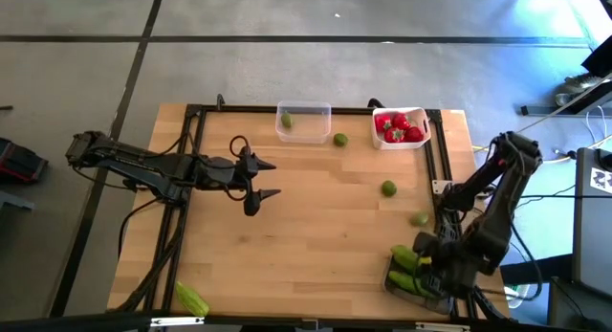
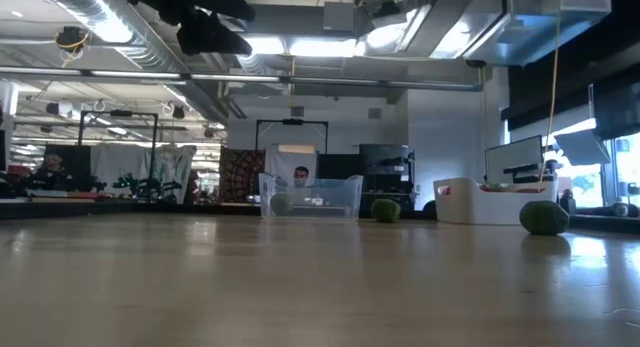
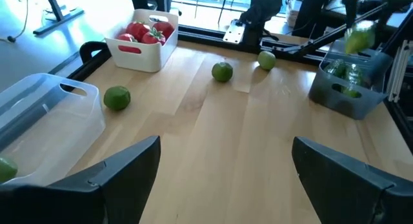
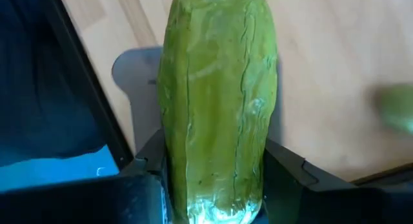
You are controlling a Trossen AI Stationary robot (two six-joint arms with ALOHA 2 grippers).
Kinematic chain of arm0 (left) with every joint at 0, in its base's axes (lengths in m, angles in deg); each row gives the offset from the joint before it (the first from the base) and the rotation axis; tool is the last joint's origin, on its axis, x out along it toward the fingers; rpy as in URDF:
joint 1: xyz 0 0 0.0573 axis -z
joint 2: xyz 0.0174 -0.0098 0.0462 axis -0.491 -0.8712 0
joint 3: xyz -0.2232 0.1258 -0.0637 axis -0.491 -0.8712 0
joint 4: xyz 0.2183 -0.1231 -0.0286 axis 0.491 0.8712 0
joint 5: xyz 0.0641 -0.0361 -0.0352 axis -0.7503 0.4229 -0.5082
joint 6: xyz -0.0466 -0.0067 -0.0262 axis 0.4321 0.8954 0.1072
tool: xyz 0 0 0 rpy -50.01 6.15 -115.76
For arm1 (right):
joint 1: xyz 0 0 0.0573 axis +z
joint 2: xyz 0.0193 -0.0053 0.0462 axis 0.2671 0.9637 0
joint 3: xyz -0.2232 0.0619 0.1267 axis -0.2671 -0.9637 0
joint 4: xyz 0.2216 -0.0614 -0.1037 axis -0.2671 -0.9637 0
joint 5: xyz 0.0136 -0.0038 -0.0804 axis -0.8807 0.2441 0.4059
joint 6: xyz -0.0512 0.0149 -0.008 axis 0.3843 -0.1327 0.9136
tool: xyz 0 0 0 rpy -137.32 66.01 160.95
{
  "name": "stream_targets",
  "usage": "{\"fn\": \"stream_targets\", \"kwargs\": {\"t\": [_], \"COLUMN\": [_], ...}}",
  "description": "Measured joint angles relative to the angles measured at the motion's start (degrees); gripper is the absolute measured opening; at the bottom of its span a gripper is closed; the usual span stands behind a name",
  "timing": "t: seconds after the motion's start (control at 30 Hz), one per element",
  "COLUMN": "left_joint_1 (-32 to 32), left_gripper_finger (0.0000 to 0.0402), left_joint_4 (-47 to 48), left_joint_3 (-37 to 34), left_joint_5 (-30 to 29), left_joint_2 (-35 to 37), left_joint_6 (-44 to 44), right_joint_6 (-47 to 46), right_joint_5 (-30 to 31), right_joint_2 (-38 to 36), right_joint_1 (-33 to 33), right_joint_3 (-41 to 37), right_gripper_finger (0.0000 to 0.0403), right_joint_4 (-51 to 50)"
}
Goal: Sort produce into baskets
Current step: Put the green cucumber into the black bin
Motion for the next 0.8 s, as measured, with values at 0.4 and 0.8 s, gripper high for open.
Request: {"fn": "stream_targets", "kwargs": {"t": [0.4, 0.8], "left_joint_1": [0.0, -1.4], "left_gripper_finger": [0.0347, 0.0347], "left_joint_4": [-0.1, 0.2], "left_joint_3": [0.0, 0.0], "left_joint_5": [0.0, -0.2], "left_joint_2": [0.0, 0.0], "left_joint_6": [0.0, -0.1], "right_joint_6": [-5.3, -4.0], "right_joint_5": [-3.4, -6.4], "right_joint_2": [7.2, 13.1], "right_joint_1": [2.1, 2.1], "right_joint_3": [0.0, 0.0], "right_gripper_finger": [0.0140, 0.0140], "right_joint_4": [0.5, 1.6]}}
